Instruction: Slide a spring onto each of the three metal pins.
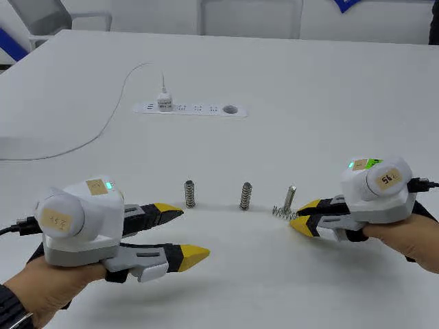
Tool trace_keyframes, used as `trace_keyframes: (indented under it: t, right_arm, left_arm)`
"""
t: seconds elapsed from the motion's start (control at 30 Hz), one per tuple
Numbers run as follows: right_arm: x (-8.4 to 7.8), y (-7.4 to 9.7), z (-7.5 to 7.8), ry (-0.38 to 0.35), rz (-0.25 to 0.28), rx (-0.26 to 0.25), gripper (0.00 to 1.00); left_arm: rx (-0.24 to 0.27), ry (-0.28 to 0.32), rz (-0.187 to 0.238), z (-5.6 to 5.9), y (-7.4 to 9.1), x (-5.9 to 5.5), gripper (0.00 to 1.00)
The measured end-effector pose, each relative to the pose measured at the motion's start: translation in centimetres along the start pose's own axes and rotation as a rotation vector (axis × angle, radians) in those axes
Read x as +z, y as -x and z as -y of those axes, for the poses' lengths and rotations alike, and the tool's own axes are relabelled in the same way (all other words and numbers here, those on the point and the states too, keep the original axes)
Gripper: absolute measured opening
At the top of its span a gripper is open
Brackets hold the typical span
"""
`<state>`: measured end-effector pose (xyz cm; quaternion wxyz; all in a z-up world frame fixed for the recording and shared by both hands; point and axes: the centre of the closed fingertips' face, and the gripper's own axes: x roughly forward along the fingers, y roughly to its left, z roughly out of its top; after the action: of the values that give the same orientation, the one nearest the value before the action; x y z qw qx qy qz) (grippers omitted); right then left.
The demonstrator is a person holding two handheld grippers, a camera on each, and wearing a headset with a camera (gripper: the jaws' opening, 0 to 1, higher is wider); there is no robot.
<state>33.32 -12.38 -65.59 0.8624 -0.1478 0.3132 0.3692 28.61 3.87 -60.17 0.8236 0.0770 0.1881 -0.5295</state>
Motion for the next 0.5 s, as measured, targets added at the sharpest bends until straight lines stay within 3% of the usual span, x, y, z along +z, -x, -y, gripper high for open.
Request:
trace_keyframes:
  t: [0.5]
  right_arm:
    - [-0.10, 0.56, -0.59, -0.013, -0.015, 0.013, 0.11]
  left_arm:
    - [-0.007, -0.006, -0.002, 0.06, -0.23, -0.04, 0.49]
